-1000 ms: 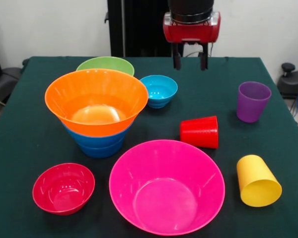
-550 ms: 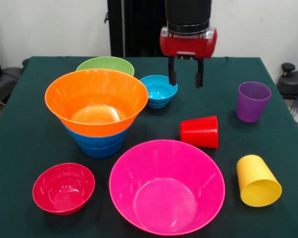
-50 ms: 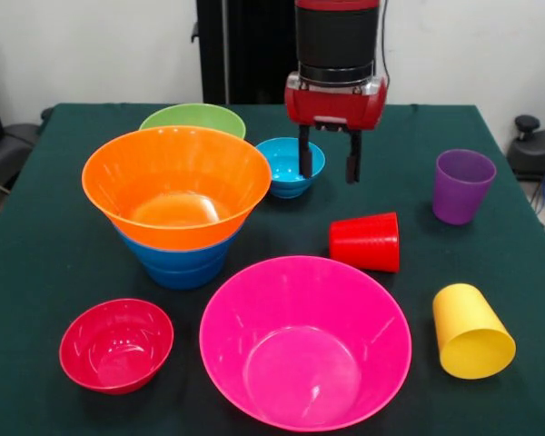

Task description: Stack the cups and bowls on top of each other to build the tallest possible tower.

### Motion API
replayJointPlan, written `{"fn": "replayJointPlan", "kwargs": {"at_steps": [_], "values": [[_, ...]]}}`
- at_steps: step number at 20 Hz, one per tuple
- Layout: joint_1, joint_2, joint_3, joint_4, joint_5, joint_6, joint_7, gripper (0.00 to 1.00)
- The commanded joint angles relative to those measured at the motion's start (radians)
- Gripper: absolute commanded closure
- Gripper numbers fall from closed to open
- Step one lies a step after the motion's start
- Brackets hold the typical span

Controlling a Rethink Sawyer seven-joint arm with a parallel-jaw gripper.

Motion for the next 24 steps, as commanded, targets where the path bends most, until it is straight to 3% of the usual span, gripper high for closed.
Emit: {"fn": "replayJointPlan", "kwargs": {"at_steps": [1, 9, 13, 19, 24], "values": [[0.075, 0.076, -0.06, 0.058, 0.05, -0.118, 0.244, 0.0], [0.226, 0.125, -0.219, 0.054, 0.168, -0.263, 0.35, 0.0], [0.273, 0.174, -0.264, 0.05, 0.225, -0.37, 0.384, 0.0], [0.311, 0.247, -0.302, 0.053, 0.278, -0.523, 0.435, 0.0], [0.317, 0.271, -0.317, 0.047, 0.297, -0.569, 0.438, 0.0]]}}
